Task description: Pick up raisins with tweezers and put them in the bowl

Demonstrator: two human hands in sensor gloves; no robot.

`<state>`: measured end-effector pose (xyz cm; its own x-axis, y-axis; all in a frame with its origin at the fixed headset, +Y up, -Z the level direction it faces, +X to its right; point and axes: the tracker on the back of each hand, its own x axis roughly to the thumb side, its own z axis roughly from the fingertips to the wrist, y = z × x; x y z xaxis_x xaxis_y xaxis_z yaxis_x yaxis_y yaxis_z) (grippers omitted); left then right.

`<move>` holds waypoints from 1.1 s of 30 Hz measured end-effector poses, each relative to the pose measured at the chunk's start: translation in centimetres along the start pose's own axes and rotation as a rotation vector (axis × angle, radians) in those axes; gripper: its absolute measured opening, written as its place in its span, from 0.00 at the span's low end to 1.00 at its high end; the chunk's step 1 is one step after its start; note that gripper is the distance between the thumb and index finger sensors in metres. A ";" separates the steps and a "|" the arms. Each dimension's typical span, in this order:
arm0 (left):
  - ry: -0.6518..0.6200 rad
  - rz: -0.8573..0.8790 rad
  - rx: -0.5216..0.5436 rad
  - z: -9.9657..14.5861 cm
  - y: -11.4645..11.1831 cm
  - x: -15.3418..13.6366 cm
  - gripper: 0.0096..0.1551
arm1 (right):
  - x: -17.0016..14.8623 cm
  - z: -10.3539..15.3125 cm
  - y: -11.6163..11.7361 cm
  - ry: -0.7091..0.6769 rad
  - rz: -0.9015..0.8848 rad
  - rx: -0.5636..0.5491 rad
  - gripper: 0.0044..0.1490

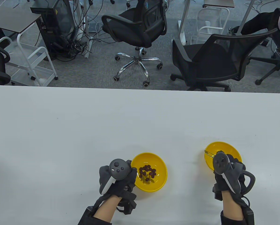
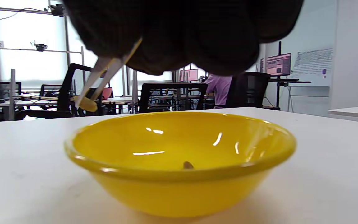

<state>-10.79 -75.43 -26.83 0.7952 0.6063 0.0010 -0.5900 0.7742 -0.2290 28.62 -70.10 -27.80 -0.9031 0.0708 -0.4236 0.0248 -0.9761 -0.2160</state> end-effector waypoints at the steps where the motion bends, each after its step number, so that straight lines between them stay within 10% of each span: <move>1: 0.000 0.000 0.000 0.0 0.0 0.0 0.31 | -0.2 -0.1 0.1 0.015 0.004 0.001 0.29; 21: 0.001 -0.004 -0.001 0.0 0.0 0.1 0.31 | 0.0 -0.2 0.2 0.030 0.061 0.022 0.30; 33: -0.002 -0.001 0.006 0.0 -0.1 0.1 0.31 | 5.7 3.6 -1.2 -0.299 -0.070 0.070 0.31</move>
<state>-10.67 -75.41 -26.84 0.7957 0.6057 0.0028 -0.5900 0.7760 -0.2229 21.95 -69.30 -26.83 -0.9878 0.0851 -0.1302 -0.0624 -0.9835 -0.1699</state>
